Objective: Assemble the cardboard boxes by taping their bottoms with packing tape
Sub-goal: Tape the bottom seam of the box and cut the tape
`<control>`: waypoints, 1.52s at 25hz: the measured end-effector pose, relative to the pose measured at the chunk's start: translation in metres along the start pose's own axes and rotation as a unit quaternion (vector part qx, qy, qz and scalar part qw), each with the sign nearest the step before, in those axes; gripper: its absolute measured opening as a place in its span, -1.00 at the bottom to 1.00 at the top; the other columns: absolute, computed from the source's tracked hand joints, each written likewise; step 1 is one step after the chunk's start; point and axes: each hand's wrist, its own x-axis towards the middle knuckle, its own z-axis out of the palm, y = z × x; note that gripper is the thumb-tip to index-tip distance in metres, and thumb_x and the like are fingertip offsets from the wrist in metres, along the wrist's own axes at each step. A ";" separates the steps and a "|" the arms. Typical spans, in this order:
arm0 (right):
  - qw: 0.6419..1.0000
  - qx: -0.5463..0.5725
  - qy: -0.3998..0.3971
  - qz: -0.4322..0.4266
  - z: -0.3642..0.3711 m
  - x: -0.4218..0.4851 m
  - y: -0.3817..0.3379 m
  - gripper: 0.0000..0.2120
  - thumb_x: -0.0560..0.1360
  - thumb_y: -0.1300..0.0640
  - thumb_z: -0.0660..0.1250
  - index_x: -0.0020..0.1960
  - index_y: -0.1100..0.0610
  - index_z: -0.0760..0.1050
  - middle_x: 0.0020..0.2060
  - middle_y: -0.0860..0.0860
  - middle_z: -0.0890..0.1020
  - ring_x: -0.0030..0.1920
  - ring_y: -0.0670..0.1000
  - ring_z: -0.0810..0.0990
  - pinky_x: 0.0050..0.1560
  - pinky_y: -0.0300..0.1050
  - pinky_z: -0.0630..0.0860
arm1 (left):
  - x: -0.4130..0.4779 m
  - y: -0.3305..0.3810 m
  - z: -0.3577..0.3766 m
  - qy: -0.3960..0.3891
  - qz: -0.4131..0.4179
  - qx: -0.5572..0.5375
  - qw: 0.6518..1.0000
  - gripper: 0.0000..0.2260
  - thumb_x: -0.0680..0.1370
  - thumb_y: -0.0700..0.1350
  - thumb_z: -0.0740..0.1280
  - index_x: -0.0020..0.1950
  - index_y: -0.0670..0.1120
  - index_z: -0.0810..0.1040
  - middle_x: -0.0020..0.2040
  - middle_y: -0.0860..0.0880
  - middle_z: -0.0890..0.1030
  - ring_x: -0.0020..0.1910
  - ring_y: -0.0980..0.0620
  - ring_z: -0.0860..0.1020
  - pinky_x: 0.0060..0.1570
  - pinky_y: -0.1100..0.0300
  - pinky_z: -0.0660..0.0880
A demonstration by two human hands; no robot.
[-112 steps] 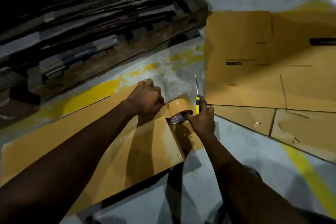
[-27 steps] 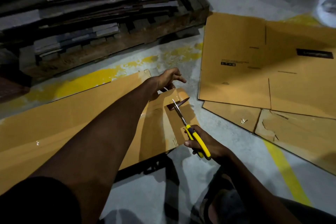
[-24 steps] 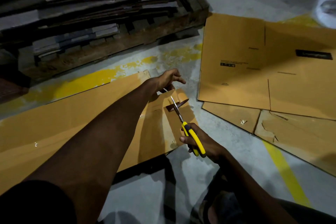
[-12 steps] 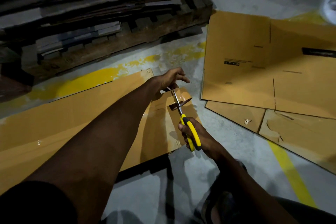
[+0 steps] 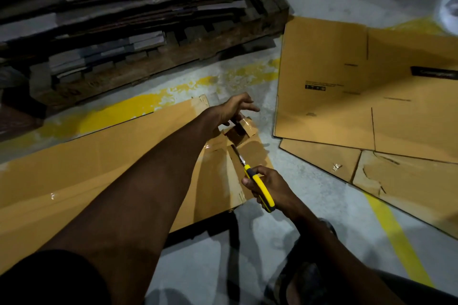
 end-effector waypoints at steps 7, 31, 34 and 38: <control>0.994 -0.008 0.104 0.030 -0.010 -0.001 0.005 -0.69 0.43 -0.03 0.52 0.00 0.15 0.53 -0.46 0.06 0.52 -0.44 0.06 0.47 -0.36 -0.06 0.45 | -0.021 0.031 0.006 0.093 0.087 -0.249 0.960 -0.50 0.61 0.01 0.02 0.38 -0.27 0.42 0.13 -0.07 -0.14 -0.40 0.05 0.27 -0.57 0.41 0.38; 0.781 -0.563 0.207 -0.173 0.175 -0.003 -0.092 -0.67 0.48 -0.09 0.30 0.02 0.17 0.59 0.00 0.16 0.54 -0.05 0.23 0.58 -0.15 -0.03 0.49 | -0.266 -0.110 -0.086 0.313 0.140 -0.429 0.836 -0.54 0.60 0.04 -0.03 0.22 -0.08 0.60 -0.33 0.01 0.05 -0.33 -0.02 -0.01 -0.34 0.14 0.03; 0.780 -0.544 0.241 -0.196 0.164 0.010 -0.091 -0.63 0.49 -0.02 0.19 0.10 0.20 0.57 0.03 0.19 0.58 0.09 0.28 0.55 -0.02 0.05 0.48 | -0.263 -0.112 -0.089 0.333 0.140 -0.432 0.826 -0.52 0.59 0.06 -0.04 0.19 -0.05 0.63 -0.33 0.00 0.13 -0.36 0.02 0.15 -0.31 0.14 0.16; 0.816 -0.533 0.201 -0.101 0.154 0.031 -0.067 -0.27 0.53 -0.19 -0.09 0.51 0.29 0.23 0.52 0.29 0.18 0.51 0.36 0.11 0.46 0.27 0.08 | -0.252 -0.118 -0.092 0.338 0.117 -0.418 0.835 -0.51 0.56 0.10 -0.03 0.19 -0.01 0.63 -0.31 0.00 0.20 -0.27 0.01 0.30 -0.20 0.10 0.25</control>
